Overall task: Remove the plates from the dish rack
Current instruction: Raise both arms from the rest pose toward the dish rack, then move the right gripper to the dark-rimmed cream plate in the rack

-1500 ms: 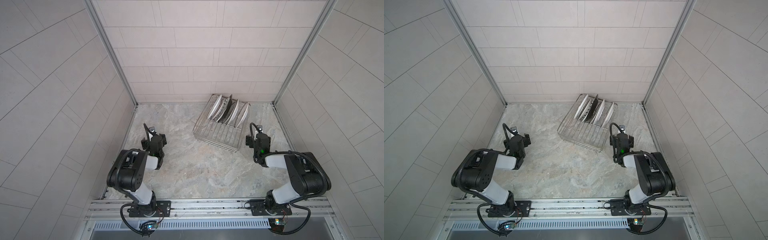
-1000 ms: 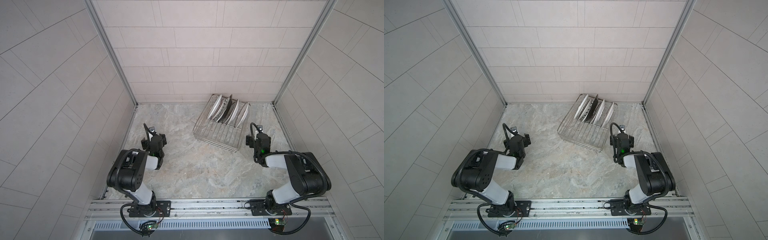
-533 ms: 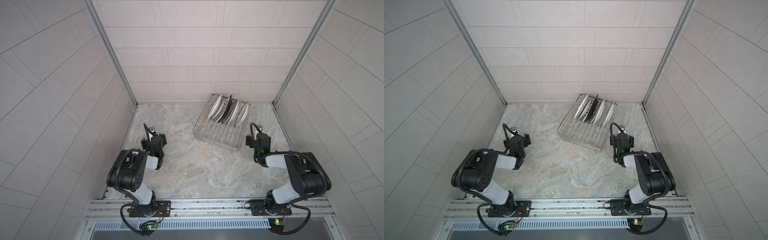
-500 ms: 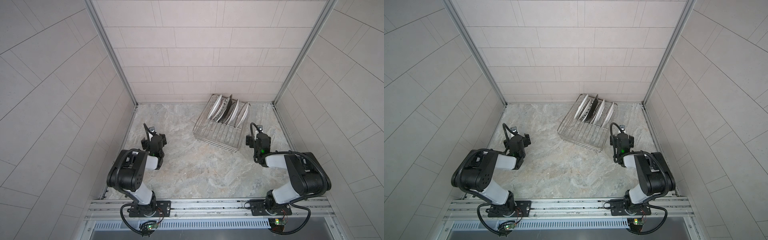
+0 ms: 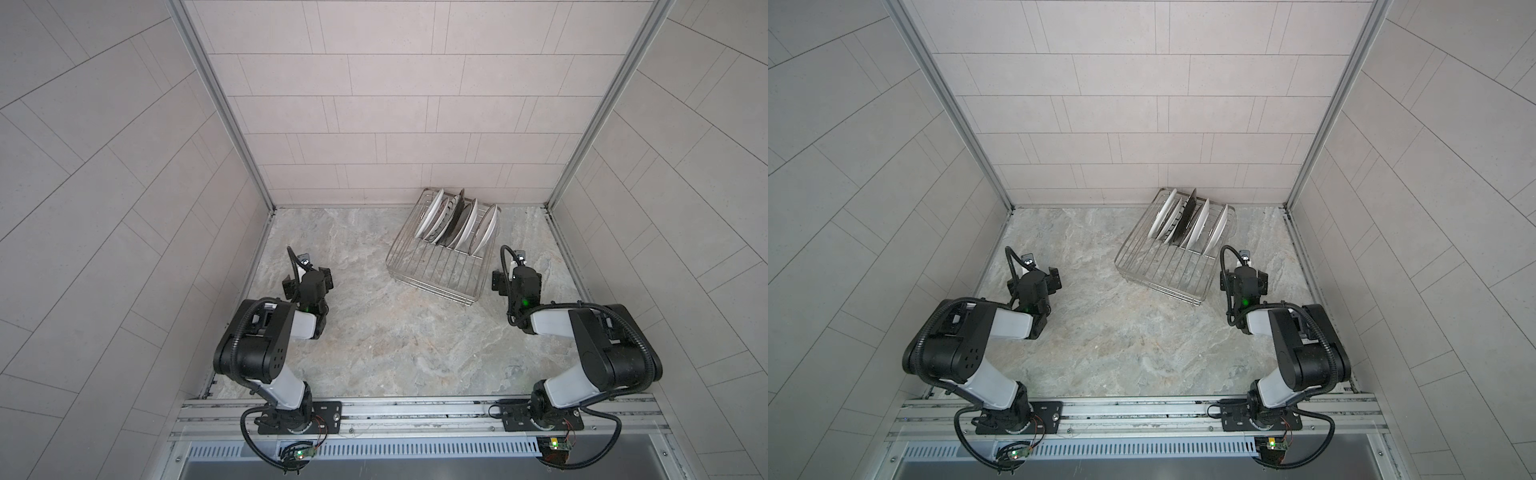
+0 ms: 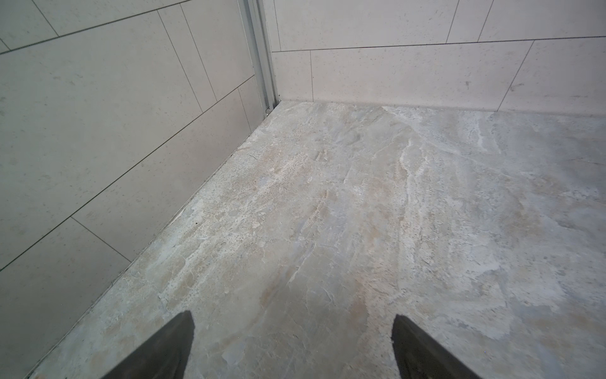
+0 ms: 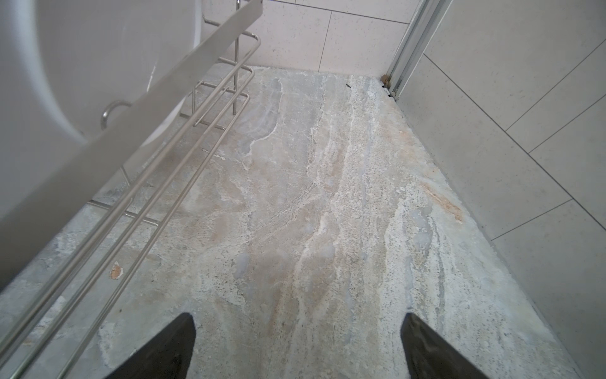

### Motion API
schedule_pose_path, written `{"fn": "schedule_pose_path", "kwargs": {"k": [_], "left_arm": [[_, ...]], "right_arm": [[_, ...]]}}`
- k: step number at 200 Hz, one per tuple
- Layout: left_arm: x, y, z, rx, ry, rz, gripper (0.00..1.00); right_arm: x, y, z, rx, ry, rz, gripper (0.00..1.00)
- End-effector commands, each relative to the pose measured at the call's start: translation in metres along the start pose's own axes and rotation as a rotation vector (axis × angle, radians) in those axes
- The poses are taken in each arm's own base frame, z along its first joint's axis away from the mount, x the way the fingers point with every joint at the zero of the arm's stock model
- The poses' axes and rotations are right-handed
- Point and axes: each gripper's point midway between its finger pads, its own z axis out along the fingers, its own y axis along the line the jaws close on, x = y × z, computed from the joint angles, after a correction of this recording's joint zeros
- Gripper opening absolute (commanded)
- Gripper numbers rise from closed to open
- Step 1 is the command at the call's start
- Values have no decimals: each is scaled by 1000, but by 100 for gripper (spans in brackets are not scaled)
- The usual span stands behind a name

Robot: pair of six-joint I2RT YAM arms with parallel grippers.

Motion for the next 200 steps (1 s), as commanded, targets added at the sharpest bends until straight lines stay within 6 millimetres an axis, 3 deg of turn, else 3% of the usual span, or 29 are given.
{"fn": "schedule_pose_path", "kwargs": {"k": [1, 50, 76, 102, 135, 157, 177, 200], "left_arm": [[-10, -2, -4, 13, -39, -2, 100], [-31, -8, -23, -6, -89, 57, 100], [-63, -16, -50, -28, -159, 119, 100], [-87, -5, -77, -20, -211, -151, 100], [-98, -23, -110, 255, -199, -357, 100], [-92, 9, -130, 262, -318, -612, 100], [-99, 16, -143, 300, -333, -628, 100], [-117, 3, -151, 359, -217, -586, 100]], "right_arm": [[-10, -3, -4, 8, -25, 1, 100], [-20, -4, -19, -3, -67, -3, 100], [-27, -3, -39, -38, -69, -29, 100], [-39, -10, -63, -47, -73, -38, 100], [-64, -4, -95, -153, -151, 122, 100], [-74, -21, -113, -115, -193, 327, 100], [-69, -48, -128, 3, -141, 508, 100], [-79, -42, -141, -68, -151, 532, 100]]}}
